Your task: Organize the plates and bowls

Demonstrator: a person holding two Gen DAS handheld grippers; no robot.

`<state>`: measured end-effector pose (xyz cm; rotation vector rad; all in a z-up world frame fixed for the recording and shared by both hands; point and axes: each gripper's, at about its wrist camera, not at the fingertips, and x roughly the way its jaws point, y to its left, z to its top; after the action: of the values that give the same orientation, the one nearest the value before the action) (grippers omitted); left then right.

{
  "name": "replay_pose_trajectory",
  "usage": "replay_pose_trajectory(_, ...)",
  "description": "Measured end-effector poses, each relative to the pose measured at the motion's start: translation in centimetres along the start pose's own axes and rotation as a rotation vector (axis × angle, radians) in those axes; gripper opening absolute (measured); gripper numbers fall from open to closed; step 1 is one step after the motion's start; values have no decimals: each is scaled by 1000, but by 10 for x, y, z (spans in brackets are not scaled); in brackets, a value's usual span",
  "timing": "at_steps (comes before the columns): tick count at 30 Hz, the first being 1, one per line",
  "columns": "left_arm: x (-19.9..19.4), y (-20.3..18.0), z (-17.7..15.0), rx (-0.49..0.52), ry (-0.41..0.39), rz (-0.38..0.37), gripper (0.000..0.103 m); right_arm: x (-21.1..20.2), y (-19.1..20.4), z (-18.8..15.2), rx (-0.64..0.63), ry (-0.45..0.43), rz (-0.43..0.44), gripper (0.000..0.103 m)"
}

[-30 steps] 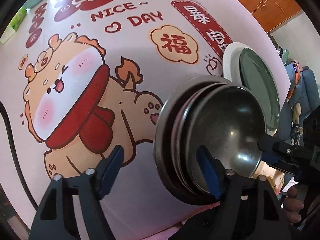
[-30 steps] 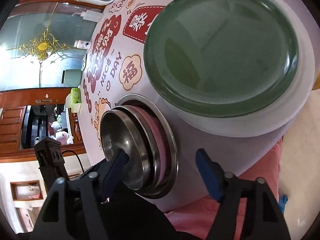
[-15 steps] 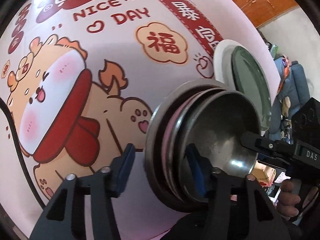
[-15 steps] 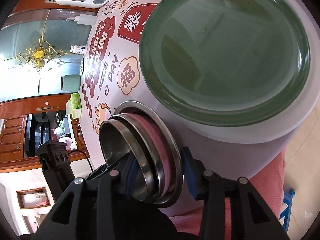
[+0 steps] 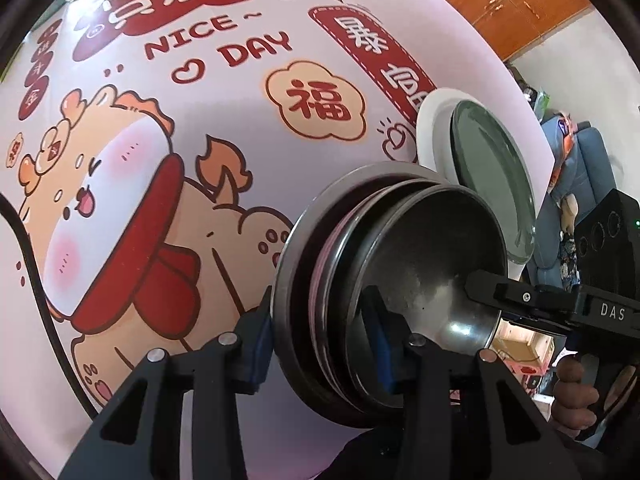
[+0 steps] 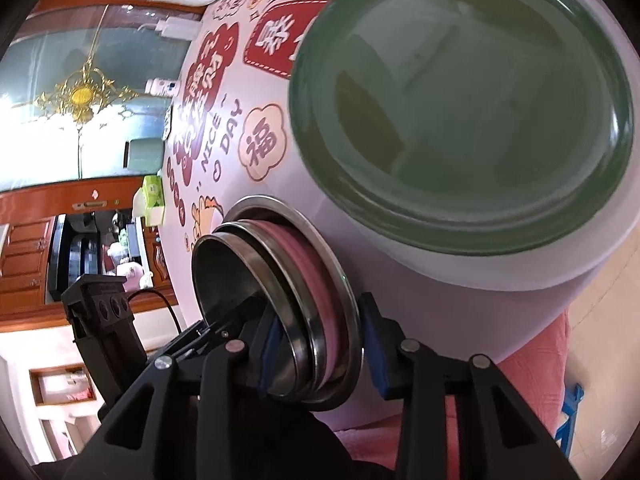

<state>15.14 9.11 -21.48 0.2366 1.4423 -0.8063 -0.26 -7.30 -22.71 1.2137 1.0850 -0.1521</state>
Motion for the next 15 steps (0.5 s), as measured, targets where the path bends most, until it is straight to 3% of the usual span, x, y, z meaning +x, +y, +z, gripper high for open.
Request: replay_pose_trajectory(15, -48, 1, -6, -37, -219, -25, 40, -26, 33, 5, -212, -66, 64, 37)
